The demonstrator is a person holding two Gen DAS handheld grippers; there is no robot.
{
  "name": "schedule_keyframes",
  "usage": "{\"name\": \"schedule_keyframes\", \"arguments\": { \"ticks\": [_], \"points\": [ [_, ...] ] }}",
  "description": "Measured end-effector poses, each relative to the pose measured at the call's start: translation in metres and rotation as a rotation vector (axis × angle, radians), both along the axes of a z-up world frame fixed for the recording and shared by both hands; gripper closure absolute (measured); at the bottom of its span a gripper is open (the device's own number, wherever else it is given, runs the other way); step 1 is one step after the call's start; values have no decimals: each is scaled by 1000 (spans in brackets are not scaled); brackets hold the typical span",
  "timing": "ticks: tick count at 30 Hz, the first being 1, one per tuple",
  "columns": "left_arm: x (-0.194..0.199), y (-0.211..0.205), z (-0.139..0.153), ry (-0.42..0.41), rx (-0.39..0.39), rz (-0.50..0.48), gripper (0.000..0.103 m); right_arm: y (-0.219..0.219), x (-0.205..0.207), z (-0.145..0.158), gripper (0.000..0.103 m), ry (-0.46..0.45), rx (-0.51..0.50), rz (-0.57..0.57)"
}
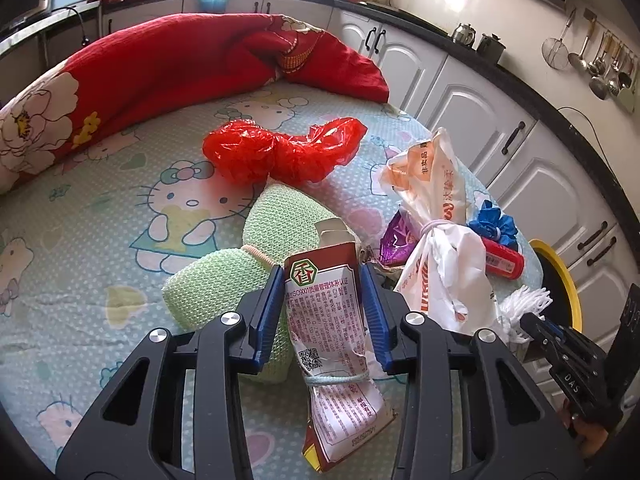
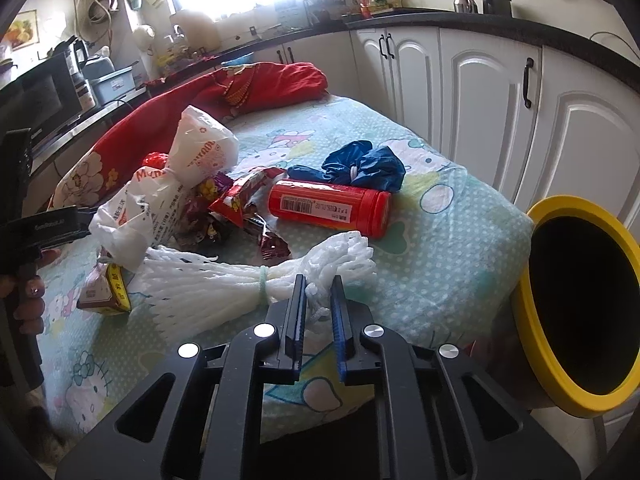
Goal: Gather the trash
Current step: 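Carry the carton and foam net with both tools over the yellow bin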
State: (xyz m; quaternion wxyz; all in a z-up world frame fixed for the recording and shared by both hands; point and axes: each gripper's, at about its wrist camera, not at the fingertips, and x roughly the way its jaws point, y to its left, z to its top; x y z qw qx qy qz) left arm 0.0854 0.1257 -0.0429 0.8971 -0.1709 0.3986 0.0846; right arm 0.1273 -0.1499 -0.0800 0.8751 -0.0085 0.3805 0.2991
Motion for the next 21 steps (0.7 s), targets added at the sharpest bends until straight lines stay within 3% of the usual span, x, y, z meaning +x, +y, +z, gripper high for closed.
{"name": "schedule_keyframes", "arguments": {
  "ticks": [13,21],
  "points": [
    [-20,-3,58,-156,57,36,72,-19,-5,39,93,-91,40,0],
    [-20,-28,94,-240,48,-37,72,-55,-3,61,93,-153,52,-67]
  ]
}}
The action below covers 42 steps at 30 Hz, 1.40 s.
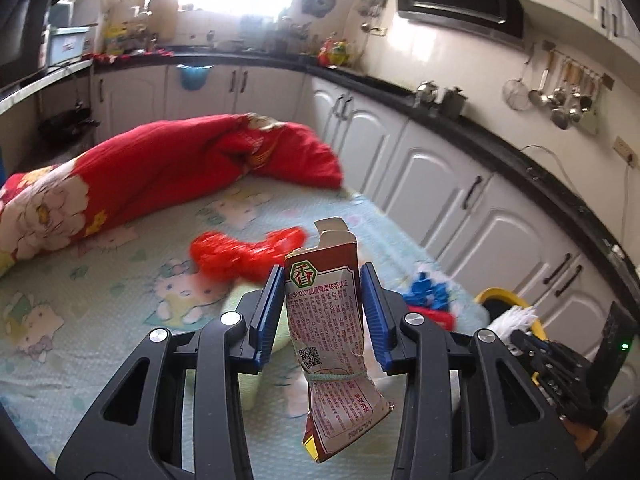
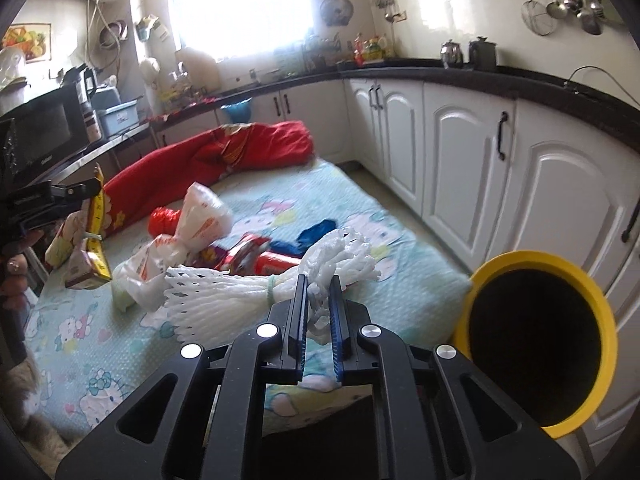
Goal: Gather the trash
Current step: 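Carry the carton and foam net with both tools over the yellow bin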
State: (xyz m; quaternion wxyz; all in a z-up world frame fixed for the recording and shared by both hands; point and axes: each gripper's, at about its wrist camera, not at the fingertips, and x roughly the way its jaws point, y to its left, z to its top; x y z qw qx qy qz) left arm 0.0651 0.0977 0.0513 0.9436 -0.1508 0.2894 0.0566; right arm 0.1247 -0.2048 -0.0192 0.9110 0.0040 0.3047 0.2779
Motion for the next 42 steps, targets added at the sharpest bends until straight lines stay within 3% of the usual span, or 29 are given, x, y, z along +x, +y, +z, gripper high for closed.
{"name": "schedule_keyframes", "arguments": {
  "ticks": [8,23,42],
  "points": [
    [24,-57,14,-59,43,-111,72,-40,5,11,93,-33,9,-105],
    [80,-159,-11,-31,45,-283,72,-121,18,19,93,-59,6,-323],
    [121,-248,-47,-1,40,-424,72,-193,27,-15,93,-13,-56,-538]
  ]
}}
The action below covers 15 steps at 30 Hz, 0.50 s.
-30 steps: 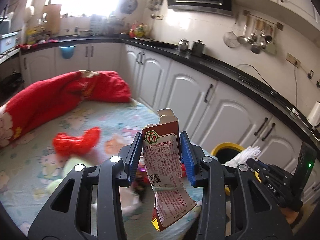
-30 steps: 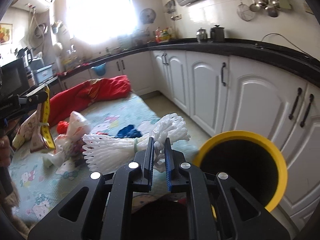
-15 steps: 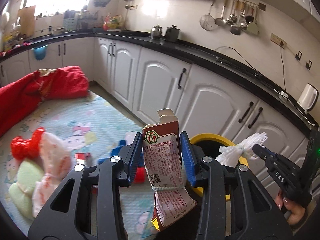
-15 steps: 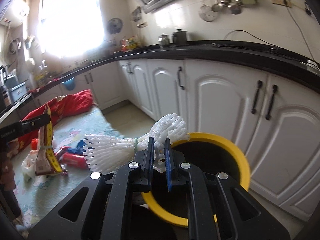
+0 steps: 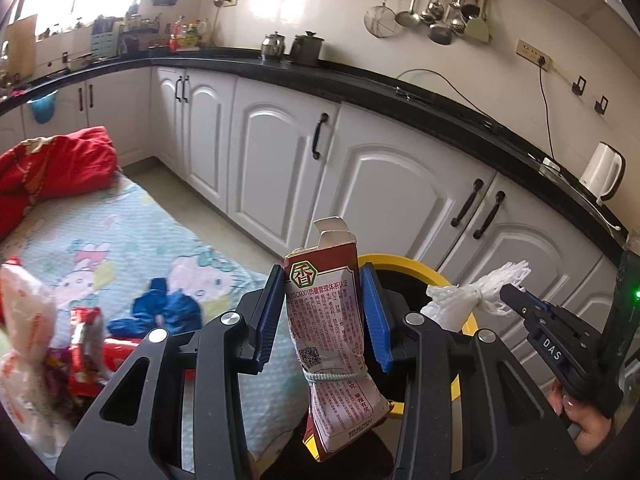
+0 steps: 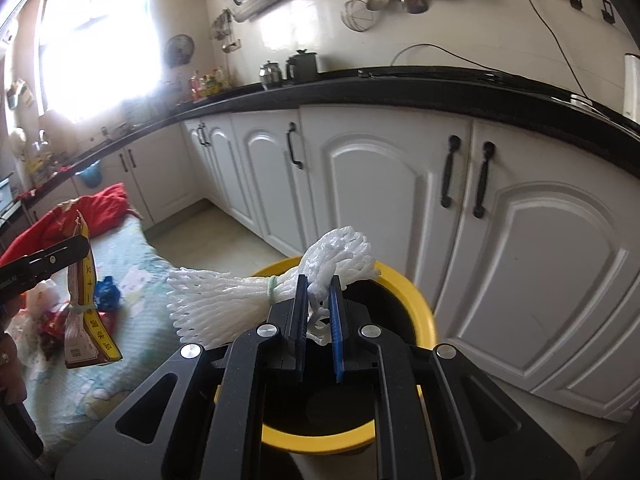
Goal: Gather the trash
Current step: 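Carry the carton and foam net with both tools over the yellow bin, then open both tools to drop the carton and foam net into the bin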
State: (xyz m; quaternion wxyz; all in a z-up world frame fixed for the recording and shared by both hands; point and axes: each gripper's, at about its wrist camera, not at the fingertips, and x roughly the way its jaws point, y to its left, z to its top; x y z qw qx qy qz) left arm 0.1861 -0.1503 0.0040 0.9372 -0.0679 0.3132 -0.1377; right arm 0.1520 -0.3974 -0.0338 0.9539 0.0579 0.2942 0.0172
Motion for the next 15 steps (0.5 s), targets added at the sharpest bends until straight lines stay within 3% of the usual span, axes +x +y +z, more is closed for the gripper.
{"name": "schedule_keyframes", "arguments": {
  "ticks": [15],
  "points": [
    [41,-56,-41,48,-1,-72,72,-8,15,-39,92,92,-117,-65]
  ]
}}
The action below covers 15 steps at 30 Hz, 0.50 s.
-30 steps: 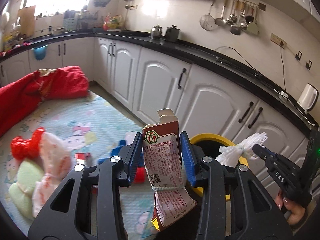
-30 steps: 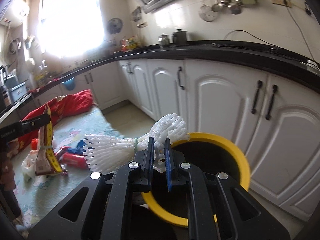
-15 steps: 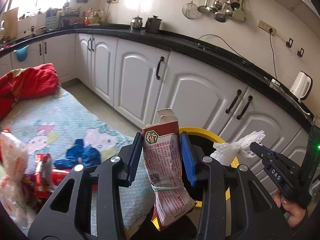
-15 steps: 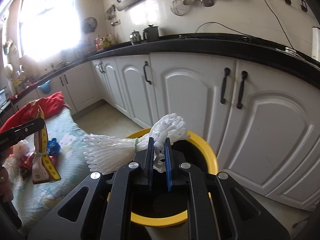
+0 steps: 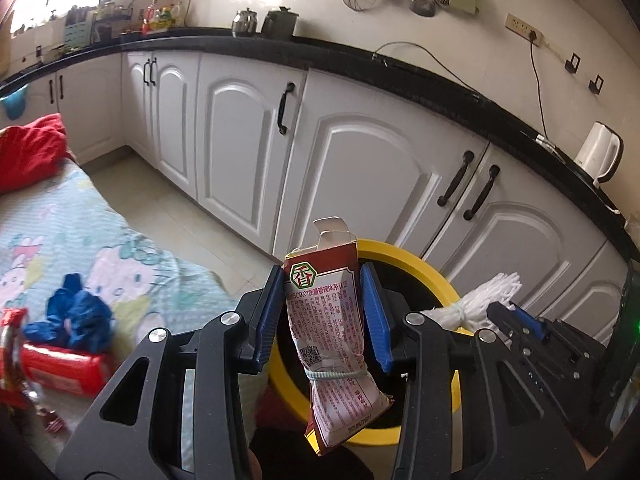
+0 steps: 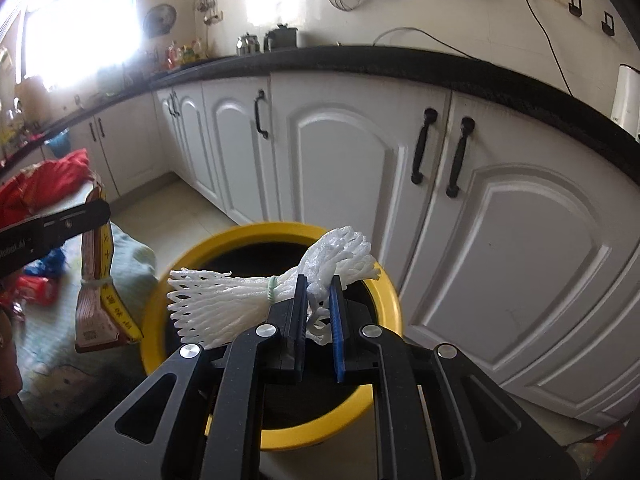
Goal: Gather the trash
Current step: 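Open both tools to drop the carton and foam net into the bin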
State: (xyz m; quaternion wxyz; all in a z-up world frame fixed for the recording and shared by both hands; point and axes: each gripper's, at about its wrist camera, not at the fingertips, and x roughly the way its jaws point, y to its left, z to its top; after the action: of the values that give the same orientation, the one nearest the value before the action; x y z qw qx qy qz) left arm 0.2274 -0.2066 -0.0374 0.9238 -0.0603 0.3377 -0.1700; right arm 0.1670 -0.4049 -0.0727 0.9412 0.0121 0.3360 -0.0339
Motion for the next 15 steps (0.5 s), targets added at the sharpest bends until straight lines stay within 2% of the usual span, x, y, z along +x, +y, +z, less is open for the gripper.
{"name": "schedule_keyframes", "arguments": {
  "ticks": [11,12,13,15],
  "points": [
    [25,-21,-22,46,-3,-23,71,-10,6,-22,87,54,18,-29],
    [27,-20,-24,53,-5,-18,71,-10,6,-23,83,57,23,-28],
    [28,-20,-24,57,-6,-14,69,-11,6,-23,74,59,24,-30],
    [30,-17,-26,69,-8,-4,56,-12,5,-23,64,56,31,-35]
  ]
}}
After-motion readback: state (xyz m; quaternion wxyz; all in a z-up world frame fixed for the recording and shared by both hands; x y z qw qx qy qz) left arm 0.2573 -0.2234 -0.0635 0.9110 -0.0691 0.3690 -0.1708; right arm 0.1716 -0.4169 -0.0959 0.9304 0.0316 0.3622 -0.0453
